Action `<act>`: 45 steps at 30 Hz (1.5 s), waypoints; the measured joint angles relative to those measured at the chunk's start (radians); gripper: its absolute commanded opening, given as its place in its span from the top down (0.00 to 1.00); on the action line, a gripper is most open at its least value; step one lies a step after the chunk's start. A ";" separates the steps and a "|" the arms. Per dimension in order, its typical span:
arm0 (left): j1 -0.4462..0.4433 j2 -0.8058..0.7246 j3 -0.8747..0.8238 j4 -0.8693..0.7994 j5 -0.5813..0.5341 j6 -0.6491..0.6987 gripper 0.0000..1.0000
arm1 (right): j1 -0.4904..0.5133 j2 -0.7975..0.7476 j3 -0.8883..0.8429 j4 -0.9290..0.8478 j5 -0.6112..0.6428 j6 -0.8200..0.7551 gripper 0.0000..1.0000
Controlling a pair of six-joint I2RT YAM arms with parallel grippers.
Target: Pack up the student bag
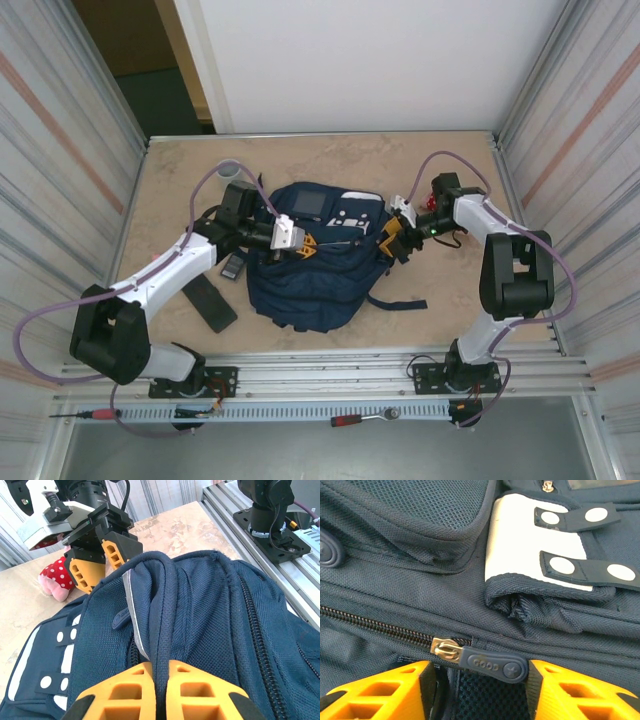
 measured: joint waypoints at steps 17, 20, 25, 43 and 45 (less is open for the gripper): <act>0.008 0.001 0.001 -0.015 0.000 0.017 1.00 | 0.016 -0.043 0.006 -0.068 0.022 -0.034 0.75; 0.008 0.003 0.001 -0.015 0.000 0.017 1.00 | 0.020 -0.082 0.005 -0.082 0.022 -0.034 0.75; 0.008 0.014 0.002 -0.015 0.000 0.018 1.00 | 0.033 -0.161 -0.031 -0.100 0.015 -0.030 0.72; 0.008 0.032 0.018 -0.015 0.002 0.024 1.00 | 0.043 -0.142 -0.053 -0.025 0.075 0.042 0.49; 0.008 0.033 0.018 -0.014 0.005 0.025 1.00 | 0.047 -0.140 -0.060 -0.004 0.075 0.059 0.50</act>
